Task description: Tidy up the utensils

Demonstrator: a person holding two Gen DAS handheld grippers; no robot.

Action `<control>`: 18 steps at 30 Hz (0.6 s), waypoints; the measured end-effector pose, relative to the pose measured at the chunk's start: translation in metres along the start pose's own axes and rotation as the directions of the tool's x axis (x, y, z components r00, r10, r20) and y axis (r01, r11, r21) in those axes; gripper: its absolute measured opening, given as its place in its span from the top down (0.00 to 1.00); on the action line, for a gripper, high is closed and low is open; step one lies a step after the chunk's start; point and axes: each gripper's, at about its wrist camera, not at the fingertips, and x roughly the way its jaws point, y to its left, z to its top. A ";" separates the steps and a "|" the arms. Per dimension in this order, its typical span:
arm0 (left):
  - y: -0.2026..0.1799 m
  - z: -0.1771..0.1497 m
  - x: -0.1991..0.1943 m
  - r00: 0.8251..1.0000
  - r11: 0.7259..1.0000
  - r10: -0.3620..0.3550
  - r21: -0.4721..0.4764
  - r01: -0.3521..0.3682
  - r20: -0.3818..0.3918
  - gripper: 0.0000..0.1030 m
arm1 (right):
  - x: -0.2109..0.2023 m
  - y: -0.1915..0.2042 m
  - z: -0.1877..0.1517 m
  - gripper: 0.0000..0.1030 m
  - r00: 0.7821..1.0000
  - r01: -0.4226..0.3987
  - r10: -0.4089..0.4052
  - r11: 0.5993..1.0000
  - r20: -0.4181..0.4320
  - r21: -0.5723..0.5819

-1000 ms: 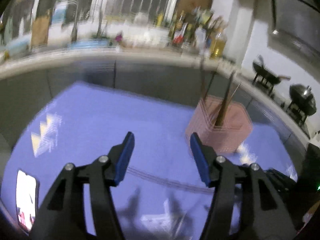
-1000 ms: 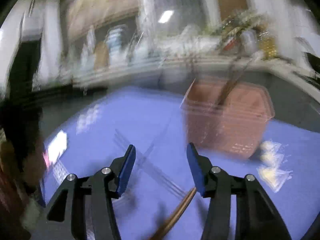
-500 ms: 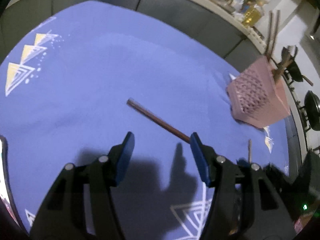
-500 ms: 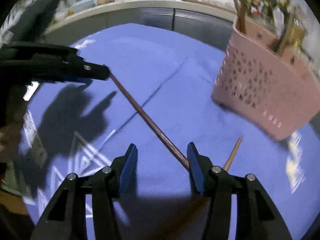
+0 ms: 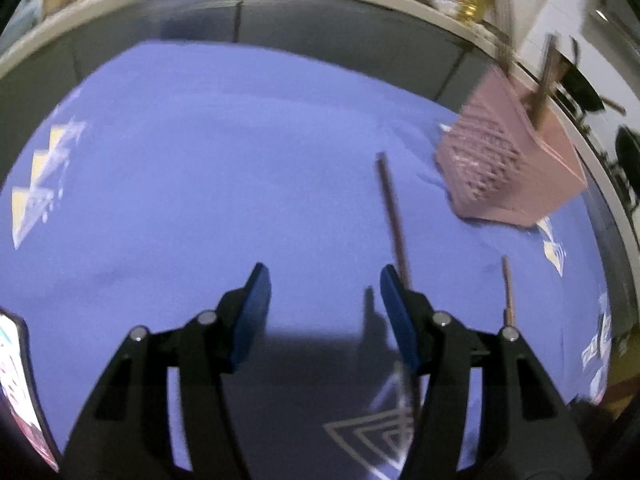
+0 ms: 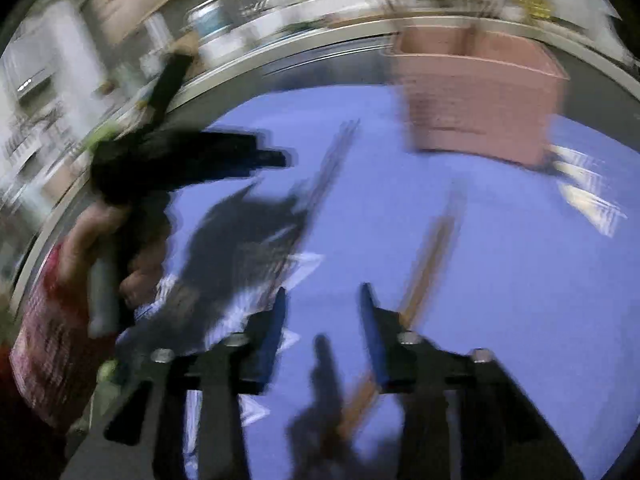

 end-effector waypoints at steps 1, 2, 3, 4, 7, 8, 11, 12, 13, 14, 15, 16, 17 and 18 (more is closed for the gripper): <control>-0.009 0.000 -0.002 1.000 0.999 0.006 0.036 -0.007 0.014 0.46 | 0.001 -0.004 0.001 0.80 1.000 0.028 -0.028 0.999 0.003 0.018; -0.018 0.000 -0.003 1.000 0.997 0.014 0.069 -0.016 0.024 0.46 | 0.002 -0.009 0.002 0.83 0.999 0.049 -0.049 0.998 0.002 0.032; -0.029 0.000 -0.003 0.999 0.993 0.027 0.111 -0.030 0.033 0.46 | 0.004 -0.012 0.002 0.84 0.998 0.060 -0.060 0.997 -0.007 0.044; -0.035 -0.002 -0.002 0.999 0.990 0.033 0.134 -0.037 0.035 0.52 | 0.007 -0.014 0.001 0.87 0.998 0.059 -0.058 0.997 -0.023 0.050; -0.053 -0.005 0.015 0.997 0.976 0.074 0.207 -0.073 0.002 0.79 | 0.021 -0.009 -0.007 0.89 0.995 0.087 -0.086 0.996 -0.058 0.018; -0.054 -0.008 0.023 0.996 0.973 0.085 0.216 -0.079 -0.018 0.86 | 0.026 -0.009 -0.009 0.91 0.995 0.089 -0.088 0.996 -0.057 0.016; -0.052 -0.012 0.028 0.995 0.970 0.097 0.223 -0.094 -0.003 1.00 | 0.026 -0.009 -0.009 0.92 0.990 0.135 -0.135 0.991 -0.048 0.010; -0.051 -0.013 0.028 0.996 0.972 0.086 0.220 -0.082 -0.007 1.00 | 0.025 -0.013 -0.010 0.92 0.992 0.117 -0.116 0.993 -0.047 0.026; -0.049 -0.014 0.025 0.997 0.973 0.077 0.221 -0.073 -0.009 1.00 | 0.022 -0.022 -0.012 0.92 0.993 0.108 -0.106 0.993 -0.047 0.042; -0.048 -0.016 0.022 0.997 0.972 0.072 0.223 -0.067 -0.013 1.00 | 0.021 -0.022 -0.013 0.92 0.991 0.125 -0.123 0.991 -0.045 0.036; -0.049 -0.018 0.020 0.997 0.972 0.069 0.227 -0.064 -0.016 1.00 | 0.021 -0.024 -0.013 0.92 0.991 0.131 -0.130 0.991 -0.043 0.029; -0.050 -0.021 0.017 0.998 0.970 0.067 0.233 -0.061 -0.017 1.00 | 0.022 -0.025 -0.011 0.92 0.991 0.129 -0.127 0.991 -0.046 0.037; -0.052 -0.025 0.015 0.998 0.970 0.063 0.238 -0.057 -0.018 1.00 | 0.023 -0.029 -0.011 0.92 0.992 0.115 -0.113 0.992 -0.053 0.049; -0.053 -0.029 0.012 0.998 0.969 0.055 0.241 -0.048 -0.022 1.00 | 0.024 -0.030 -0.011 0.92 0.993 0.109 -0.106 0.992 -0.057 0.055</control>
